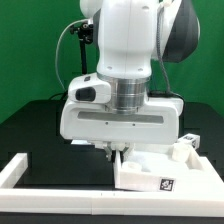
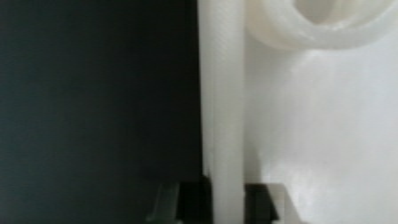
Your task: Assemble one leg
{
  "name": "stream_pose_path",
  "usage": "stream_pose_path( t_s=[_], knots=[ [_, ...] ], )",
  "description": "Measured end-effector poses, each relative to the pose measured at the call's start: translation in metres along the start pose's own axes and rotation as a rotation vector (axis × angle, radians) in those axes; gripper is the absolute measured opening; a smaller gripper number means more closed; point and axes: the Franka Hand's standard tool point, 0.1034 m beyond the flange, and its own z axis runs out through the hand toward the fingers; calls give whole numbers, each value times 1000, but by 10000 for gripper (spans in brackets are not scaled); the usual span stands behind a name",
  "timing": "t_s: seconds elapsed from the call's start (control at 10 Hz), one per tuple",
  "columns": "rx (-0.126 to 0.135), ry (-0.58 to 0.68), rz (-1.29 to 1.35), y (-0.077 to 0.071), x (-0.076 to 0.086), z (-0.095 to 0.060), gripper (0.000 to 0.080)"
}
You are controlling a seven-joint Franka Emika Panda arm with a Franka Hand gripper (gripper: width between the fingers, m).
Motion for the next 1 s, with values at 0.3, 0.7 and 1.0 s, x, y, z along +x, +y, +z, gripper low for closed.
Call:
stream_pose_path(
  t_s=[0.3,0.7,1.0],
  knots=[
    [2,-5,14,-1,-2,2,49],
    [-1,-17,115,-6,-2,18,49],
    [0,-14,114,-5,-1,17,51]
  ],
)
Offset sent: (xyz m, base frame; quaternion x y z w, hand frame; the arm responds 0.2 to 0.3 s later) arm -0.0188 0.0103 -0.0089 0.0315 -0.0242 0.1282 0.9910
